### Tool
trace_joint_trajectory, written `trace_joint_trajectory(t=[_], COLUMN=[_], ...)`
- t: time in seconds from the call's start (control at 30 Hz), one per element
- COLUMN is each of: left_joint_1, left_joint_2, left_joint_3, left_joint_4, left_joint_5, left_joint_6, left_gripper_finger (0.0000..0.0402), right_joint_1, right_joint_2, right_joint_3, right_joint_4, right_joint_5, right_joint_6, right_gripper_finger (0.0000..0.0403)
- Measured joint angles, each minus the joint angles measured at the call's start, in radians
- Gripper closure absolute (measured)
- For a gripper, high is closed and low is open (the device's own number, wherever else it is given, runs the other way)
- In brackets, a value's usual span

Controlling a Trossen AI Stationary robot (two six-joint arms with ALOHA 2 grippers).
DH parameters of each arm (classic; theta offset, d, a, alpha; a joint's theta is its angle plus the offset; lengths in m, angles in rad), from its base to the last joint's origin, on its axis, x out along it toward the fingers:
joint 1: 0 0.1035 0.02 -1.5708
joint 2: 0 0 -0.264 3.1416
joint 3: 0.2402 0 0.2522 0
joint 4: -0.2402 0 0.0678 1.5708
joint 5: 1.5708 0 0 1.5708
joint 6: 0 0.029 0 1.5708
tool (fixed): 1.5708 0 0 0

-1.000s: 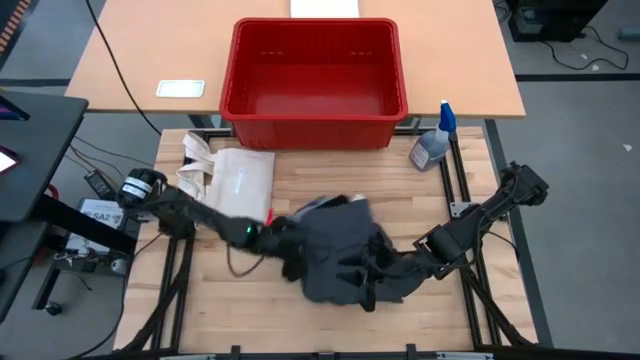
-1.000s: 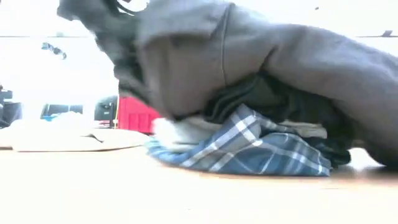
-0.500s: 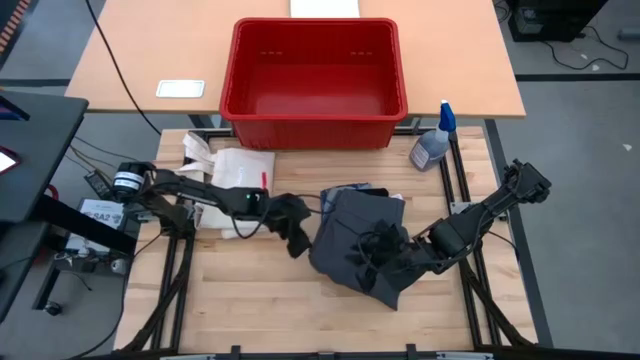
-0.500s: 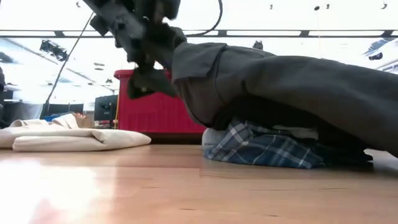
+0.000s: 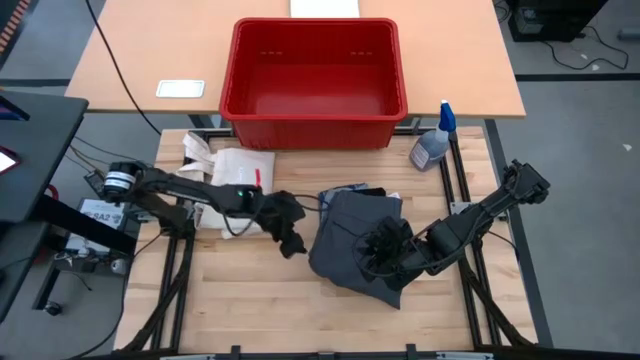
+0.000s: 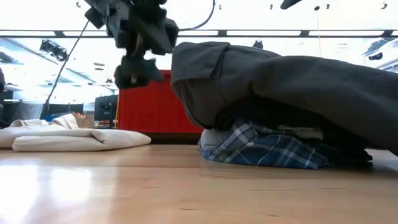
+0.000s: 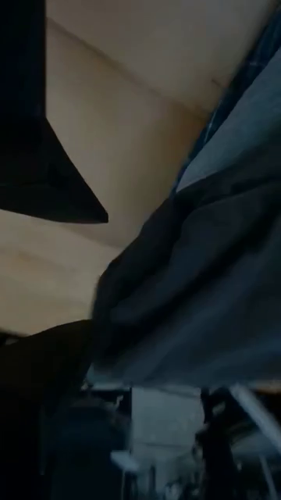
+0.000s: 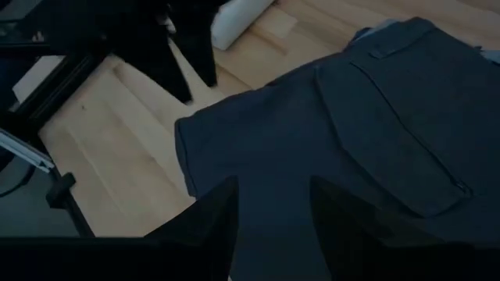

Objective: Sort clothes
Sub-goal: Put the stacked clothes into the red bin

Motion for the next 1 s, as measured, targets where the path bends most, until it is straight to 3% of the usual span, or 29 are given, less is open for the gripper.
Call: trace_joint_trajectory(t=[0.13, 0.27, 0.37, 0.5, 0.7, 0.87, 1.0], left_joint_1=[0.036, 0.061, 0.091, 0.162, 0.249, 0.276, 0.281], left_joint_2=[-0.086, -0.163, -0.173, -0.091, 0.061, 0.116, 0.124], left_joint_3=[0.001, 0.0, 0.0, 0.002, 0.0, 0.0, 0.0], left_joint_4=[-0.143, -0.246, -0.18, -0.039, 0.133, 0.293, 0.364], left_joint_5=[0.006, -0.141, -0.193, -0.191, -0.096, -0.089, -0.092], left_joint_6=[-0.001, -0.002, -0.015, -0.079, -0.218, -0.256, -0.293], left_gripper_finger=[0.0174, 0.018, 0.0186, 0.0188, 0.0188, 0.0189, 0.0189], right_joint_1=[-0.011, -0.05, -0.102, -0.194, -0.324, -0.439, -0.541], right_joint_2=[0.0, -0.001, 0.0, -0.001, -0.019, -0.112, -0.241], right_joint_3=[0.0, -0.013, -0.046, -0.108, -0.142, -0.169, -0.173], right_joint_4=[-0.016, -0.07, -0.133, -0.141, -0.131, -0.089, -0.033], right_joint_5=[0.008, 0.008, -0.048, -0.161, -0.254, -0.263, -0.344], right_joint_6=[-0.015, -0.054, -0.115, -0.264, -0.573, -0.808, -0.96], right_gripper_finger=[0.0235, 0.0235, 0.0229, 0.0218, 0.0209, 0.021, 0.021])
